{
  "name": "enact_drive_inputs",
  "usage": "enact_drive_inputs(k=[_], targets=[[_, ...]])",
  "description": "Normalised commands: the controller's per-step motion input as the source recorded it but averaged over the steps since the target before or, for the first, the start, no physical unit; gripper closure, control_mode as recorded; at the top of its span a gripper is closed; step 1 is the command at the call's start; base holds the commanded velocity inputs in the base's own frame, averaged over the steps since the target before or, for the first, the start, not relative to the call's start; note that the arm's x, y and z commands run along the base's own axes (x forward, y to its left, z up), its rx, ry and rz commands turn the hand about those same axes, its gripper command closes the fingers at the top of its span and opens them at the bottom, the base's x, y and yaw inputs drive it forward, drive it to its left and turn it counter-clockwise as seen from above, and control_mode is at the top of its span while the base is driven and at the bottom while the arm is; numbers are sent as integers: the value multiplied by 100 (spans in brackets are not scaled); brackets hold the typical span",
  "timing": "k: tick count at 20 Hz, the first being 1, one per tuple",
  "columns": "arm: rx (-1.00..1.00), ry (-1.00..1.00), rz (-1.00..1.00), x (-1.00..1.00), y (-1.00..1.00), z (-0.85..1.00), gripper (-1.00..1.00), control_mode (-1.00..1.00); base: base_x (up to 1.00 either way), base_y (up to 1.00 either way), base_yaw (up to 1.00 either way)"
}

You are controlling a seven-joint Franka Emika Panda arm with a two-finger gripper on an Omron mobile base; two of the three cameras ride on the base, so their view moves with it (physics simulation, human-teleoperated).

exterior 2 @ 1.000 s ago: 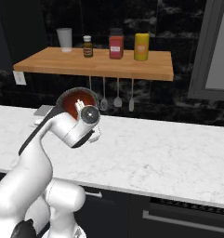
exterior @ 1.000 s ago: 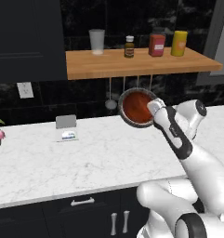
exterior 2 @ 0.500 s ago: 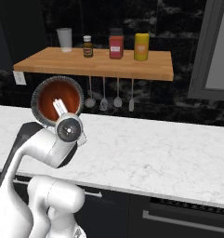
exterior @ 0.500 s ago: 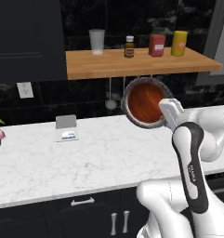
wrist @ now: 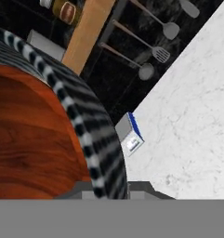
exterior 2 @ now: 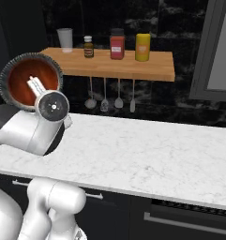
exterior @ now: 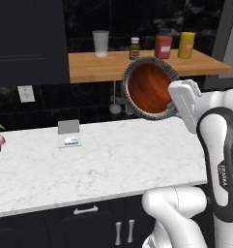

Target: Pick up the bowls on the counter and stack them on top of one another in the open cabinet. Place the smaller bowl on top of the larger bowl.

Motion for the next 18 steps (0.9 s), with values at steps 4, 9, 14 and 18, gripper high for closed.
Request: enact_drive_inputs(k=[4,9,14,18], targets=[[0,0,-3,94,68,76,100,-100,0,0,0],[-2,15,-15,100,53,9,100,-100,0,0,0],[-2,34,-20,99,17,17,100,-100,0,0,0],[0,31,-16,97,1,44,100,-100,0,0,0]])
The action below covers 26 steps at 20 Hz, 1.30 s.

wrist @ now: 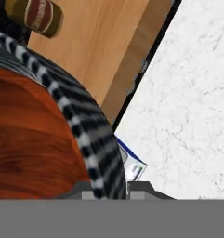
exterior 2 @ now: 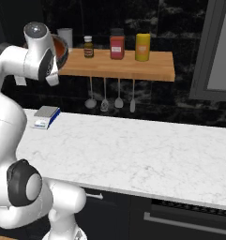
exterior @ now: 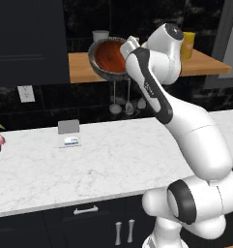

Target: Pick up the bowls on the counter and stack them on top of one another in the open cabinet. Place the smaller bowl on top of the larger bowl.

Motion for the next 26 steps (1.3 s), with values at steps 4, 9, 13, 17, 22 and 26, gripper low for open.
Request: enact_drive_inputs(k=[4,9,13,17,22,26], targets=[[0,13,-4,36,1,19,100,-100,0,0,0],[0,1,0,18,0,-5,100,-100,0,0,0],[0,1,0,21,0,-27,100,-100,0,0,0],[0,0,0,29,0,-20,100,-100,0,0,0],[0,0,-1,57,1,-4,100,-100,0,0,0],[0,0,-5,65,4,0,100,-100,0,0,0]])
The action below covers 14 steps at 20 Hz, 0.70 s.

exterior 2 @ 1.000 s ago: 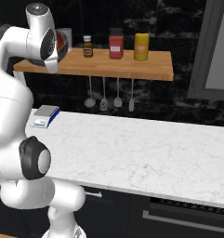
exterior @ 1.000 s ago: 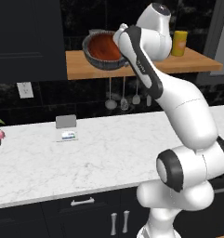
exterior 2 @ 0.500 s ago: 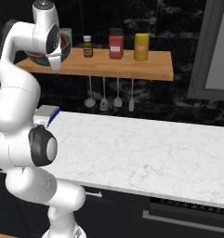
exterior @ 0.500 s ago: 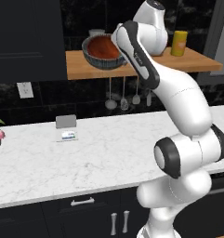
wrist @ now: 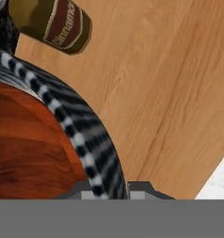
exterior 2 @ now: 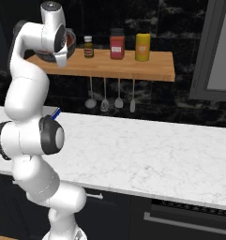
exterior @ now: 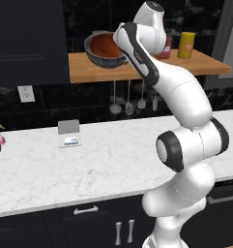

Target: Pick up the bowls on the counter and stack them on top of one another in the open cabinet. Place the smaller bowl on top of the larger bowl.

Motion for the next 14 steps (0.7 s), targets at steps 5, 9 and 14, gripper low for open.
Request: enact_drive_inputs(k=[5,9,14], targets=[[0,0,-5,43,3,0,-100,-100,0,0,0],[0,-3,0,-10,0,0,-100,-100,0,0,0],[0,-24,0,-83,0,0,-100,-100,0,0,0]])
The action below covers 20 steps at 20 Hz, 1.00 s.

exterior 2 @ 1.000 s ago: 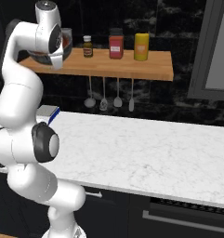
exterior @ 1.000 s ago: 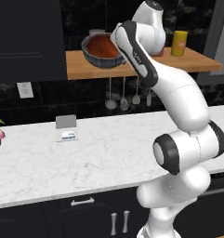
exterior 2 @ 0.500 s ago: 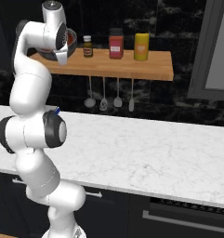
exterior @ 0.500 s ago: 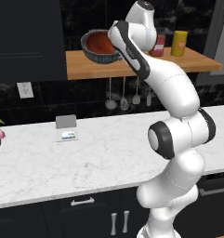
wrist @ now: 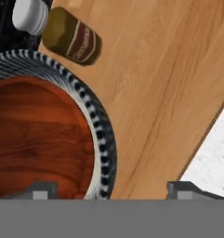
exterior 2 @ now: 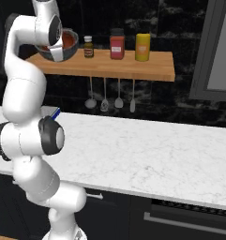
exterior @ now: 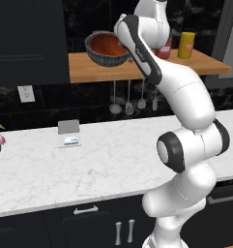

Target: Pick up the bowls on the counter and stack them on top of one another in the open cabinet. Place the smaller bowl on top of the larger bowl.

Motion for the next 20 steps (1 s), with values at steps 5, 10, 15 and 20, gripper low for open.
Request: enact_drive_inputs(k=[5,10,15,20], targets=[[0,-39,0,-100,-19,-5,-100,-100,0,0,0],[3,-37,0,-100,-64,-81,-100,-100,0,0,0],[0,-29,0,-100,-89,-100,-100,-100,0,0,0],[1,-22,0,-100,-93,-100,-100,-100,0,0,0]])
